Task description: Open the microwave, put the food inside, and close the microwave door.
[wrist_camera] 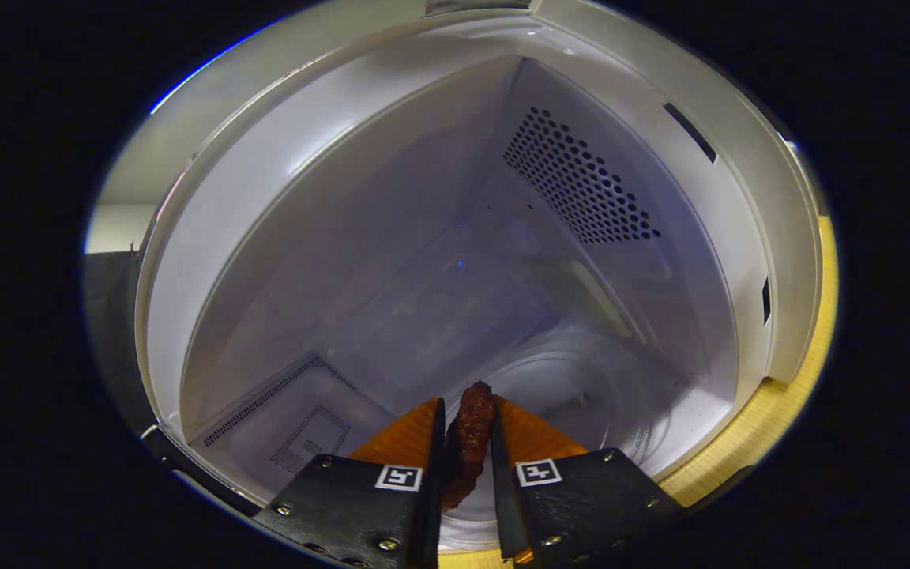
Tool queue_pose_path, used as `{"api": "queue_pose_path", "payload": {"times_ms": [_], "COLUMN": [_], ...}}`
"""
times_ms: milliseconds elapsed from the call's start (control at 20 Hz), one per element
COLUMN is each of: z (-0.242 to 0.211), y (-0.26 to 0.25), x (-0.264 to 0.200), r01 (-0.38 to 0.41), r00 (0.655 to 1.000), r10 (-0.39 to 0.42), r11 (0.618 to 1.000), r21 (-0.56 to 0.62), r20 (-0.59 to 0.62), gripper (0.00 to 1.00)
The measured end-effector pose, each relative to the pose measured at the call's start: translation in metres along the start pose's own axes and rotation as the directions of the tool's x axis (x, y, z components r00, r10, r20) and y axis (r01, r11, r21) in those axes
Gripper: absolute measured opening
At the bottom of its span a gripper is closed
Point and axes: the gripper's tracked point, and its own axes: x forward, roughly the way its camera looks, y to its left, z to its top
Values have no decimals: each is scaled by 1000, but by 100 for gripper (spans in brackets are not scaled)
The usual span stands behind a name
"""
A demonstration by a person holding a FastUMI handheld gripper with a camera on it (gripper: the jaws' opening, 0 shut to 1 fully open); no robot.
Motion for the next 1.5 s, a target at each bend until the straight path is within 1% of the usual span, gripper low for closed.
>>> {"api": "queue_pose_path", "payload": {"times_ms": [50,100,150,300,400,500,550,600,700,800,900,1000,1150,1250,1350,1500], "z": [2,5,7,11,20,25,29,30,25,21,13,9,0,0,0,8], "y": [-3,-5,-8,-9,-11,-6,-6,-6,2,19,33,48,84,110,134,174], "x": [1,1,0,0,-2,-8,-12,-16,-36,-60,-87,-121,-186,-230,-273,-335], "r01": [13,23,40,54,71,52,59,57,13,-68,-139,-200,-332,-410,-481,-572], "r00": [1000,999,998,997,994,995,994,995,999,998,989,977,941,911,876,819], "r10": [-12,-20,-34,-42,-52,-31,-33,-32,-2,62,110,152,260,335,410,524], "r11": [999,996,992,983,975,971,964,956,943,930,918,893,839,799,766,713], "r21": [-45,-85,-116,-176,-212,-232,-259,-287,-334,-360,-370,-404,-432,-441,-427,-405], "r20": [18,36,46,67,96,97,102,94,35,-30,-98,-148,-218,-241,-252,-234], "gripper": [31,36,38,40,69,73,82,96,96,97,96,97,97,97,97,97]}}
